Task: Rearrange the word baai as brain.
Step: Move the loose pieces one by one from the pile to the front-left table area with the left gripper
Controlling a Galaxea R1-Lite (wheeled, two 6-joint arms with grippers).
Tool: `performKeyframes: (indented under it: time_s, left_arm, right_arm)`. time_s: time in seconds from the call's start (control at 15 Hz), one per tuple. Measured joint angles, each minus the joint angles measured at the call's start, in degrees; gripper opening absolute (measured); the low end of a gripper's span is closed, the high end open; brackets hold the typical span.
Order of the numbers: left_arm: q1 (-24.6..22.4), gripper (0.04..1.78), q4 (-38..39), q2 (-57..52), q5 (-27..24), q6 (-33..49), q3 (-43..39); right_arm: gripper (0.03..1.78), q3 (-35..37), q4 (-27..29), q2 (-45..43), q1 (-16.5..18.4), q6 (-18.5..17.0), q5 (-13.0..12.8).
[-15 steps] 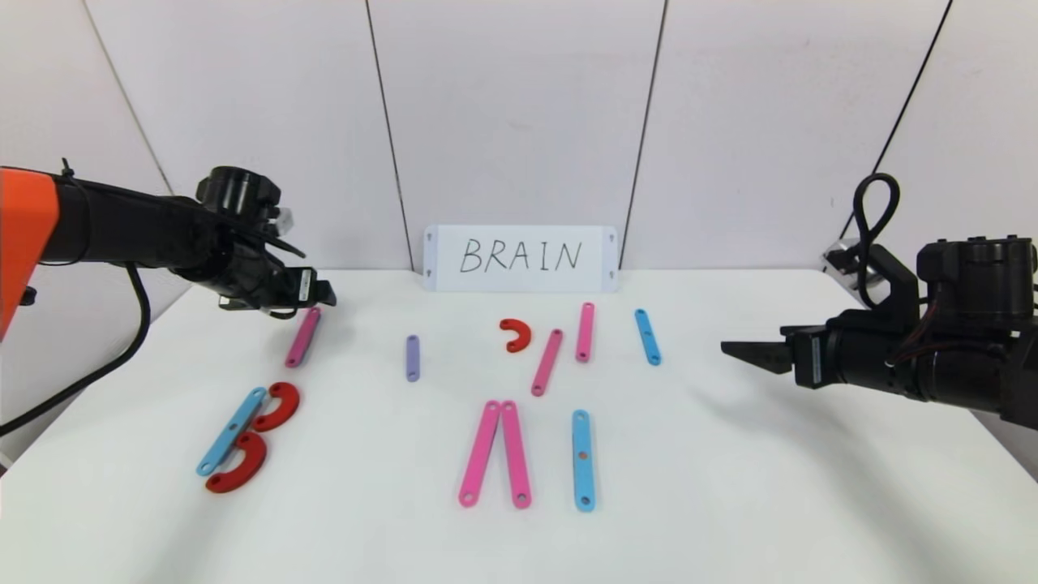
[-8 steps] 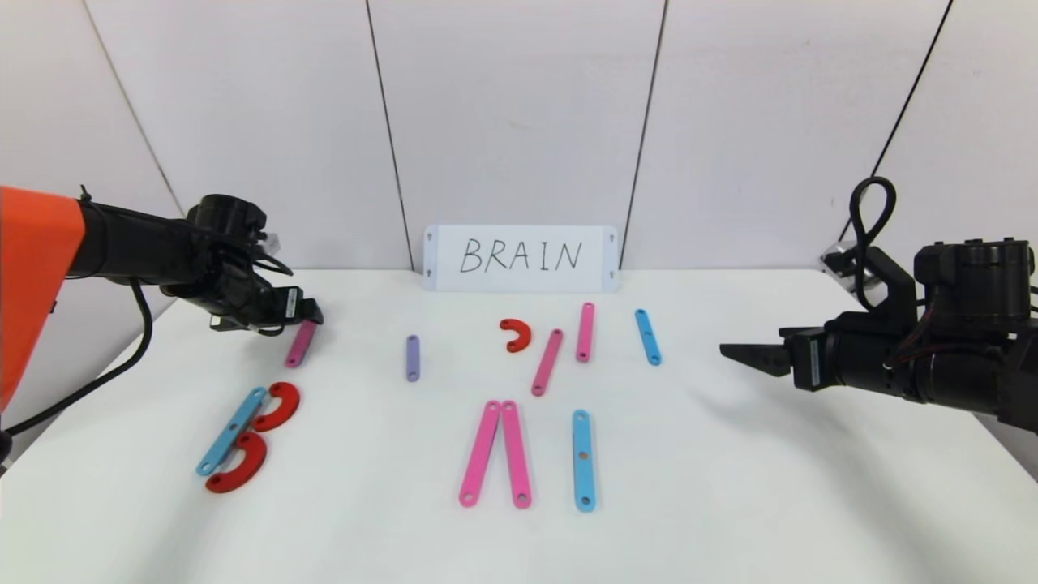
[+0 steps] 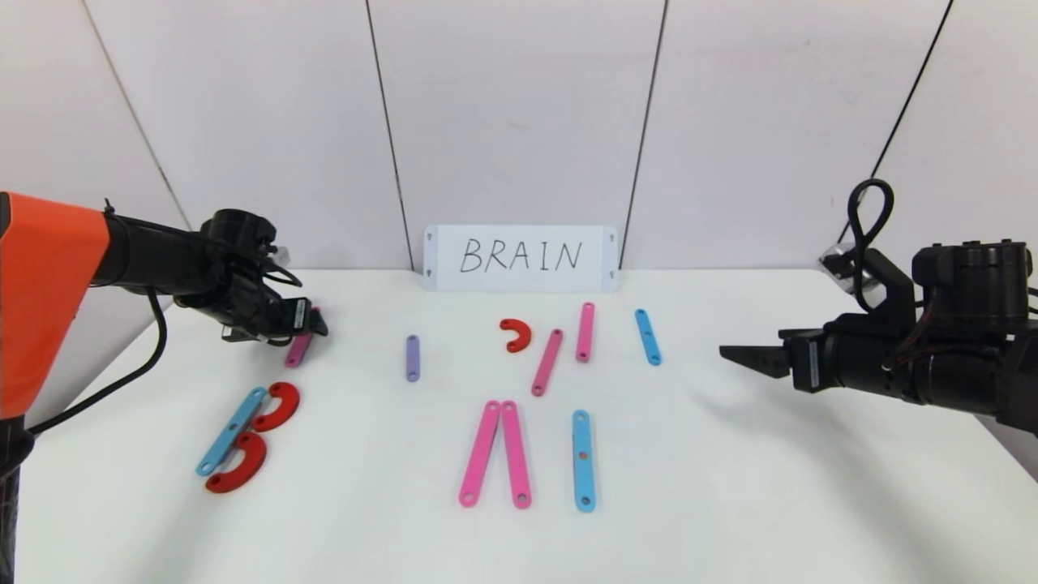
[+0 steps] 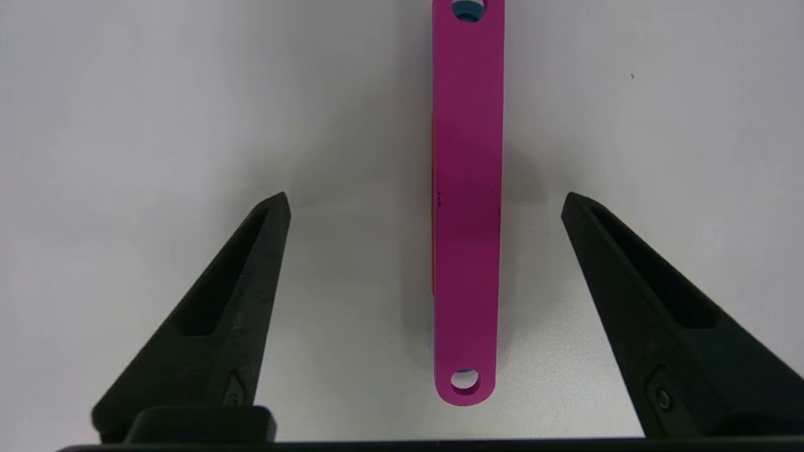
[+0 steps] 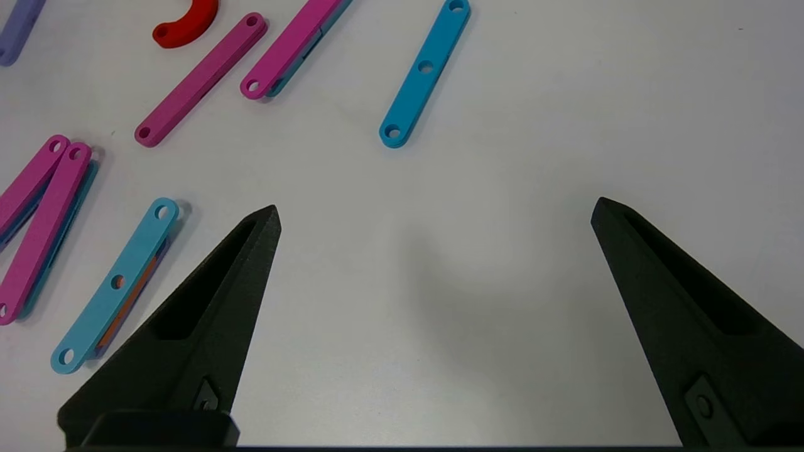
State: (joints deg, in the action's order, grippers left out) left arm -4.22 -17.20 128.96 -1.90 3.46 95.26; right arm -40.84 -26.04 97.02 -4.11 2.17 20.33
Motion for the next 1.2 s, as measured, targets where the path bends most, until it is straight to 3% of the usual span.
performKeyframes:
  time_s: [0.47,1.2]
  left_arm:
    - [0.8,0.35,0.2,0.7,0.0,0.5,0.2]
    - [1.3,0.3,-0.2,-5.3,0.2,-0.4,-3.6]
  right_arm:
    - [1.73,0.0,0.0,0.0,0.0,0.0,-0.1]
    - [1.73,0.2,-0.1,0.0,0.0,0.0,-0.2]
